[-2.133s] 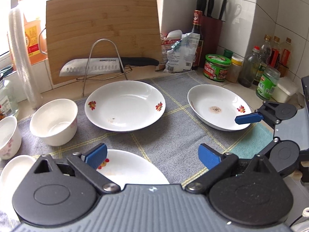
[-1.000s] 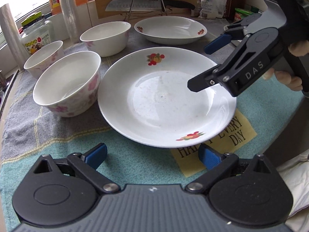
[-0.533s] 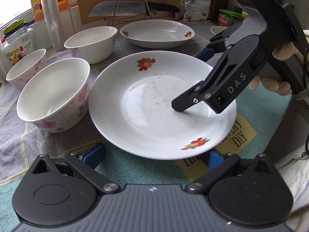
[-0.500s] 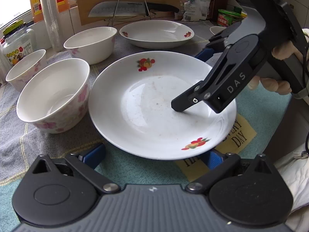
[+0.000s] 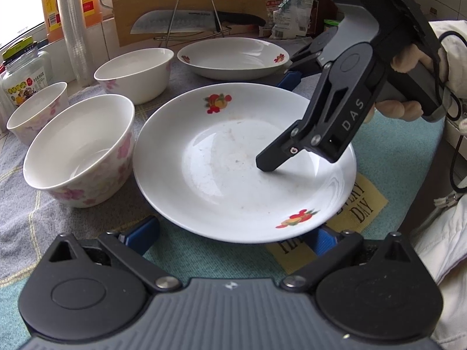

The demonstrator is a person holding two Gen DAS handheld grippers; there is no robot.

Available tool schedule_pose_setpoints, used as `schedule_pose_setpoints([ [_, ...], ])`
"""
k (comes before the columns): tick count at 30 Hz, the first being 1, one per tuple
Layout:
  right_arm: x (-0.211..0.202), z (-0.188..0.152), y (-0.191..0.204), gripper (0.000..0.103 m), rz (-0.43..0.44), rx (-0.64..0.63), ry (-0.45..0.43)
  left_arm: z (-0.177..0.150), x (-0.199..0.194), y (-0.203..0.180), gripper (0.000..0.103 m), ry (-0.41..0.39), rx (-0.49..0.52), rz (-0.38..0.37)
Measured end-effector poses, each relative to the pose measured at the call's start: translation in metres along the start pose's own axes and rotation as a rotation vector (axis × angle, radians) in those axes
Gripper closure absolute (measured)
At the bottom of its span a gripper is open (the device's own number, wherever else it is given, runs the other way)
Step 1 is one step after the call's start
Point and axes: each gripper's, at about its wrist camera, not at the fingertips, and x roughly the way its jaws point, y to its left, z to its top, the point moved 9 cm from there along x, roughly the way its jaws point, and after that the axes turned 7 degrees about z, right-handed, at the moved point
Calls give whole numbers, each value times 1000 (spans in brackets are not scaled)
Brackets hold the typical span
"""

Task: Organize plates and bowls

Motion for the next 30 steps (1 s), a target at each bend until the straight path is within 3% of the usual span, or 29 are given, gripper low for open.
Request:
schedule_pose_setpoints([
  [9, 7, 12, 0, 0, 40, -60, 50, 2, 1, 2, 0, -2, 63, -41],
  [30, 4, 22, -2, 0, 159, -42, 92, 5, 0, -1, 1, -48, 135, -50],
])
